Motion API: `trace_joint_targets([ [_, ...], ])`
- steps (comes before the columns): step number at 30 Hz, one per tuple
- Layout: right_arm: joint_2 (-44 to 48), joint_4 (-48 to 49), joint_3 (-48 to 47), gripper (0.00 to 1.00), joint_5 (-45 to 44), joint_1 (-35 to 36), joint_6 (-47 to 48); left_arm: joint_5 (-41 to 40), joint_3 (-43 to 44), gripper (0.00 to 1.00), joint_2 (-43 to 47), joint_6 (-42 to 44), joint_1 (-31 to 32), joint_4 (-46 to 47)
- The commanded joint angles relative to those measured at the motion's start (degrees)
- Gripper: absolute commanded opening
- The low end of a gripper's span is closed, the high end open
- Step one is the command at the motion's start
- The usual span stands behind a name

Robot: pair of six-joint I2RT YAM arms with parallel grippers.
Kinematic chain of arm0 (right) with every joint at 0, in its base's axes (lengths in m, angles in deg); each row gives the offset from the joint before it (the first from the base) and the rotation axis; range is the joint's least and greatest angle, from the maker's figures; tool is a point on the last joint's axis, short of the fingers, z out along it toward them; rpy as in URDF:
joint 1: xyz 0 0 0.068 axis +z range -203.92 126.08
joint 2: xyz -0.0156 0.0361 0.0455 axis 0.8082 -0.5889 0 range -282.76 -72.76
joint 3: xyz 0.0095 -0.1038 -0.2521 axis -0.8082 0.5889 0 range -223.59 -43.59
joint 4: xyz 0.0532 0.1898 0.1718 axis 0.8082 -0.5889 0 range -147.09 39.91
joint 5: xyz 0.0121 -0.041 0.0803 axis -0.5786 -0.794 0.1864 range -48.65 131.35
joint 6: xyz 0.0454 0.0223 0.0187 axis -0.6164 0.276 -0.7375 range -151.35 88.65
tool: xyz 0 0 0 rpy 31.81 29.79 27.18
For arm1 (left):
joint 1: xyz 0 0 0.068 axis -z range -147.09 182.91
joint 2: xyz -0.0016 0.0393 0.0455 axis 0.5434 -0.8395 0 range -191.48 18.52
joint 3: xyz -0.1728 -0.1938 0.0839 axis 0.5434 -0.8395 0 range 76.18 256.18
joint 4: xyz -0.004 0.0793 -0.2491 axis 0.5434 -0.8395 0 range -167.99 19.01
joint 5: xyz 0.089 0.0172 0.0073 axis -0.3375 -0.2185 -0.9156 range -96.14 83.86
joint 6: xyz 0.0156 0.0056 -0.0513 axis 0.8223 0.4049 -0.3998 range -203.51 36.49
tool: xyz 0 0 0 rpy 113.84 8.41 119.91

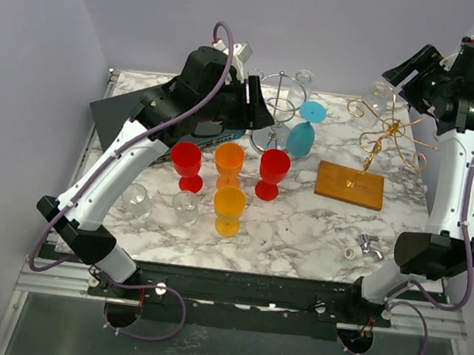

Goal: Take the wine glass off the wine glass rack
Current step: Pick up the wine glass from the wine rack.

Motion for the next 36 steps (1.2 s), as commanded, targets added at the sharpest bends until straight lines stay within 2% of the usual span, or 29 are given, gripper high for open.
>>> trace_joint_targets([
  [1, 0.53, -0.35, 2.36, 0.72, -0.43, -0.48, -0.82, 6.01, 3.30, 0.56, -2.76, -1.55, -0.96, 4.51],
  [2, 0.61, -0.05, 2.91, 0.71, -0.44, -0.46, -1.08, 6.25, 3.51, 0.57, 13.86, -1.62, -1.17, 4.66],
  [3, 0.65, 0.32, 3.53, 0.70, -0.43, -0.46, -1.43, 6.43, 3.47, 0.57, -2.79, -1.86, -1.38, 4.97],
  [4, 0.67, 0.64, 4.23, 0.70, -0.63, -0.41, -1.66, 6.83, 3.20, 0.57, -3.34, -2.17, -1.54, 5.44],
  [11, 1.63, 3.64, 8.44, 0.66, 0.99, -1.17, -3.15, 7.71, 2.49, 0.57, -3.19, -3.12, -2.73, 6.82],
  [19, 3.35, 5.86, 10.79, 0.55, 1.42, -1.86, -4.78, 7.62, 1.38, 0.57, -2.75, -3.64, -2.93, 7.26],
  [36, 5.51, 14.13, 17.22, 0.39, 5.13, -2.19, -14.77, 7.57, 0.66, 0.57, -1.50, -4.08, -3.00, 7.36],
])
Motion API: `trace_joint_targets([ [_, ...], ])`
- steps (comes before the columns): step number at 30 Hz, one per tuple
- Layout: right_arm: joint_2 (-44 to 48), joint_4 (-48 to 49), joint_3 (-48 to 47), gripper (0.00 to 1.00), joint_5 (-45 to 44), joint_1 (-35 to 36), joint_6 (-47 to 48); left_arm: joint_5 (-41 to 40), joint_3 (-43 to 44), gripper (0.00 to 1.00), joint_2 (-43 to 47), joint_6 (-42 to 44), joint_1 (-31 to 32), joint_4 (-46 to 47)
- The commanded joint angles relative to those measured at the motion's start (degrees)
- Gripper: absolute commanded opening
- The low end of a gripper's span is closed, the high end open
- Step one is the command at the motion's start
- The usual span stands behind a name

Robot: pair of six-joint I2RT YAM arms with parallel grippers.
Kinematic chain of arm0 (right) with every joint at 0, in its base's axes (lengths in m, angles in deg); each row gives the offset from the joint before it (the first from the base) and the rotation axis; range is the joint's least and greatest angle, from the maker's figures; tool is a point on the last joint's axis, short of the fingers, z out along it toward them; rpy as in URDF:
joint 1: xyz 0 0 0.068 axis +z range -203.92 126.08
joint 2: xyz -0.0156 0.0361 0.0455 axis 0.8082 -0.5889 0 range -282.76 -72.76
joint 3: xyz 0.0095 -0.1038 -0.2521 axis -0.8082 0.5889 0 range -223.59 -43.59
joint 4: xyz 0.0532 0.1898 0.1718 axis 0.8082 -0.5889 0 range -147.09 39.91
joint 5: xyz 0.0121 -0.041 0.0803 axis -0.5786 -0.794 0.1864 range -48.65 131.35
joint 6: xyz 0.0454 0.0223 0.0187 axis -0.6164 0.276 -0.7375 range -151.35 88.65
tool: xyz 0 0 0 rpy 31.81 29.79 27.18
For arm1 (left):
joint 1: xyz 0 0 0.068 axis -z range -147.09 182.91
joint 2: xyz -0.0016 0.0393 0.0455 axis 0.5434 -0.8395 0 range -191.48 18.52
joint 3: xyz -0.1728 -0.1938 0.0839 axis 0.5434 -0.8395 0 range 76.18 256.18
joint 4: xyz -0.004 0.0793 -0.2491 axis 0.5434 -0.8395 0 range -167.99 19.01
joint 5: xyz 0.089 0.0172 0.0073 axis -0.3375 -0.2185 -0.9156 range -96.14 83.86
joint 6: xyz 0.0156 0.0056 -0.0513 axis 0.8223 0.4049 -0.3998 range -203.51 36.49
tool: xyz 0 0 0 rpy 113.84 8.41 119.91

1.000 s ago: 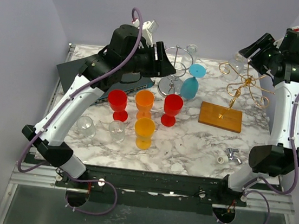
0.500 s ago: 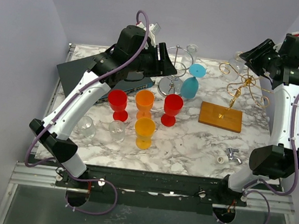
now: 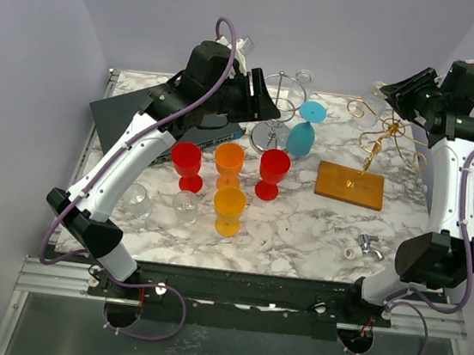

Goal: Take the wine glass off the wine glass rack
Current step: Pick up the wine glass from the wine rack.

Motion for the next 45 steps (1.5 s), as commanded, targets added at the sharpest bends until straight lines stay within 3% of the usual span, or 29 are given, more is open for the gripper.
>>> trace_joint_targets([
  [1, 1.83, 3.82, 1.44, 0.38, 2.12, -0.36, -3.25, 1.17, -0.55, 0.57, 2.24, -0.28, -0.27, 0.97],
  [8, 3.66, 5.73, 4.10, 0.32, 0.56, -0.41, -4.29, 1.08, -1.16, 0.57, 2.65, -0.45, -0.44, 0.94],
  [21, 5.01, 6.62, 4.77, 0.11, -0.38, -0.38, -5.43, 1.21, -1.07, 0.57, 3.20, -0.81, -0.44, 0.90],
  [24, 5.24, 7.32, 5.23, 0.01, -0.10, -0.42, -6.34, 1.06, -1.11, 0.56, 3.39, -0.90, -0.45, 0.88],
  [45, 10.23, 21.89, 16.24, 0.01, 1.10, -1.09, -20.09, 0.51, -1.82, 0.55, 5.03, -0.98, -0.44, 1.06],
])
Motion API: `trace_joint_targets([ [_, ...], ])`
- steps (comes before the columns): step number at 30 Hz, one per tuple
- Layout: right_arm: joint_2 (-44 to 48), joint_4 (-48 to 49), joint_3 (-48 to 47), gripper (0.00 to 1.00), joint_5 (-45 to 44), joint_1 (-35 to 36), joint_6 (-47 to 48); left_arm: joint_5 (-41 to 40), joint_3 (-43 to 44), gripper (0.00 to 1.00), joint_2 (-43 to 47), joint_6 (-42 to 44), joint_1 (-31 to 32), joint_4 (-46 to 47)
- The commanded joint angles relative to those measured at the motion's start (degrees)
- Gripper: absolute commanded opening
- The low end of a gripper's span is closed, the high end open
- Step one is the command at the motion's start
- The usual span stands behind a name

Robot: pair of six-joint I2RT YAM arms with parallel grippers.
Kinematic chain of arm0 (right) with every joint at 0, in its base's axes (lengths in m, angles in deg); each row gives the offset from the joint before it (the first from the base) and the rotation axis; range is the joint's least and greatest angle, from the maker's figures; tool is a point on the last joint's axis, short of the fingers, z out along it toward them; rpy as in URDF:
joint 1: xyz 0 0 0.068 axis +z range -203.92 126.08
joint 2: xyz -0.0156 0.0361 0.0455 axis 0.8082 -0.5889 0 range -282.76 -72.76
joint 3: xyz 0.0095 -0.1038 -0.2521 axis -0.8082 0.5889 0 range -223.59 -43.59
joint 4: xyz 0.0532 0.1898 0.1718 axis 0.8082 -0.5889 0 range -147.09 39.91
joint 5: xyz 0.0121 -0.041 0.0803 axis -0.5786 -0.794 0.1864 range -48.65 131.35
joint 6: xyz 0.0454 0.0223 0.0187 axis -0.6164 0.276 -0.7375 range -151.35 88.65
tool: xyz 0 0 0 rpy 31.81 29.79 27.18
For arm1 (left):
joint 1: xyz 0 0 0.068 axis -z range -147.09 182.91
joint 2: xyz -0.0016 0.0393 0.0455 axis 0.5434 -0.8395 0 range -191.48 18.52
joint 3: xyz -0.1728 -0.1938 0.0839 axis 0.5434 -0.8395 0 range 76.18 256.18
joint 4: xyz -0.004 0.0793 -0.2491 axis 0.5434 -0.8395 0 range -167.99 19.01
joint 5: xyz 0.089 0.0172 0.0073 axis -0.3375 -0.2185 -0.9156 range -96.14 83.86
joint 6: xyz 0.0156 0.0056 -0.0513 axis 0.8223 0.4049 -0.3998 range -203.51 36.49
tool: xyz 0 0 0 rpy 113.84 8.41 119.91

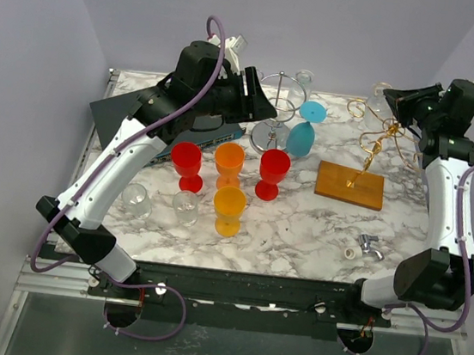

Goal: Take the wine glass off the wine glass rack
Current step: Pick up the wine glass from the wine rack.

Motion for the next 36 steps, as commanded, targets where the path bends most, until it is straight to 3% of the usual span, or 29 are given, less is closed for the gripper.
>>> trace_joint_targets([
  [1, 2.43, 8.08, 2.13, 0.01, 0.85, -0.40, -4.44, 0.49, -0.70, 0.55, 1.97, -0.02, -0.40, 1.03],
  [14, 4.49, 18.58, 8.12, 0.01, 0.82, -0.34, -10.28, 0.34, -0.97, 0.55, 2.29, 0.07, -0.48, 1.21],
  [36, 4.45, 25.24, 11.91, 0.01, -2.50, -0.38, -16.22, 0.49, -0.48, 0.55, 2.55, -0.38, -0.48, 1.34],
])
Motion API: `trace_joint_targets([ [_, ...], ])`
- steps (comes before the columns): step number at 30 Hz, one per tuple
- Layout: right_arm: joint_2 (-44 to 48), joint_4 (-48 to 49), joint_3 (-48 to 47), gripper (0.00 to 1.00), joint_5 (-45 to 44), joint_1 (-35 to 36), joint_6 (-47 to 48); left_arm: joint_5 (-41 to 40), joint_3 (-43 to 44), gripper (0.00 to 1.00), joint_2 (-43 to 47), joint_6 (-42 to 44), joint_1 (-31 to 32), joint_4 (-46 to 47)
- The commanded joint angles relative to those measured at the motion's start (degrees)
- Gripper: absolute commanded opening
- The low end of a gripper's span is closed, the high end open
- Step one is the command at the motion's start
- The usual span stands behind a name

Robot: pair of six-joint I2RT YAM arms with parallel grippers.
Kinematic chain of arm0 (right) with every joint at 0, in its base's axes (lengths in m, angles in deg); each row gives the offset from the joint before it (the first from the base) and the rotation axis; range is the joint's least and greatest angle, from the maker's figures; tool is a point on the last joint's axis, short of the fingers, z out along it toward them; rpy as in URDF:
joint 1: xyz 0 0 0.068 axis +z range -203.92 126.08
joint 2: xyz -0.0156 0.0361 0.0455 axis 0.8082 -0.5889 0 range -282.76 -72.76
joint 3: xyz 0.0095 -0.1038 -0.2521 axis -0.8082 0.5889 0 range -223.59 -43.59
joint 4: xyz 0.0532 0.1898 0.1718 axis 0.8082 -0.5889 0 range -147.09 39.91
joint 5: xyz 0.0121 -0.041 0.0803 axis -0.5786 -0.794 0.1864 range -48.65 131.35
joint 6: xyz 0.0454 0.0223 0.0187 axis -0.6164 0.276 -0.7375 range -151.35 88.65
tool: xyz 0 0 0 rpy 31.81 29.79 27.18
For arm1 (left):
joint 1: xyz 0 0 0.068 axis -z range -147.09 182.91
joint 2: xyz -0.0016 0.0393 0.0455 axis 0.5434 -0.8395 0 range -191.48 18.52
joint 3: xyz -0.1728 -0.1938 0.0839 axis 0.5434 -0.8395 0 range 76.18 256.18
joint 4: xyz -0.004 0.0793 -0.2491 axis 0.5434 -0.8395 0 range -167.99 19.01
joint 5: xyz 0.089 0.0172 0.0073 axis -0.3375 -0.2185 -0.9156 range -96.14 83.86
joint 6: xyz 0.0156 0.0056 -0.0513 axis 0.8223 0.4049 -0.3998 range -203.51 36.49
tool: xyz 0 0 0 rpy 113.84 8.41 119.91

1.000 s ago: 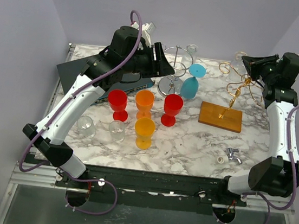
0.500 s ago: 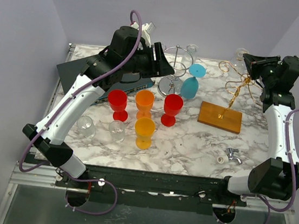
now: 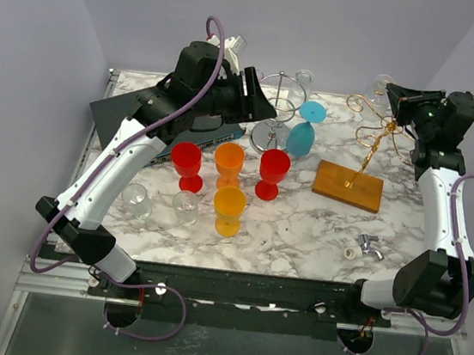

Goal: Take the wine glass off the wine glass rack
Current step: Pick up the wine glass from the wine rack.

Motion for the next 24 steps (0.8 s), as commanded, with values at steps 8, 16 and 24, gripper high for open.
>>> trace_joint_targets([
  [8, 3.71, 3.21, -0.15, 0.01, -4.16, 0.08, -3.39, 0.48, -0.09, 0.55, 2.28, -0.46, -0.24, 1.32],
  [16, 3.74, -2.75, -4.20, 0.01, -5.61, 0.03, 1.29, 0.57, -0.18, 0.55, 2.53, -0.64, -0.24, 1.46],
  [24, 3.14, -2.52, -4.81, 0.01, -6.36, 0.07, 2.48, 0.83, -0.09, 0.55, 2.47, -0.88, -0.24, 1.52],
])
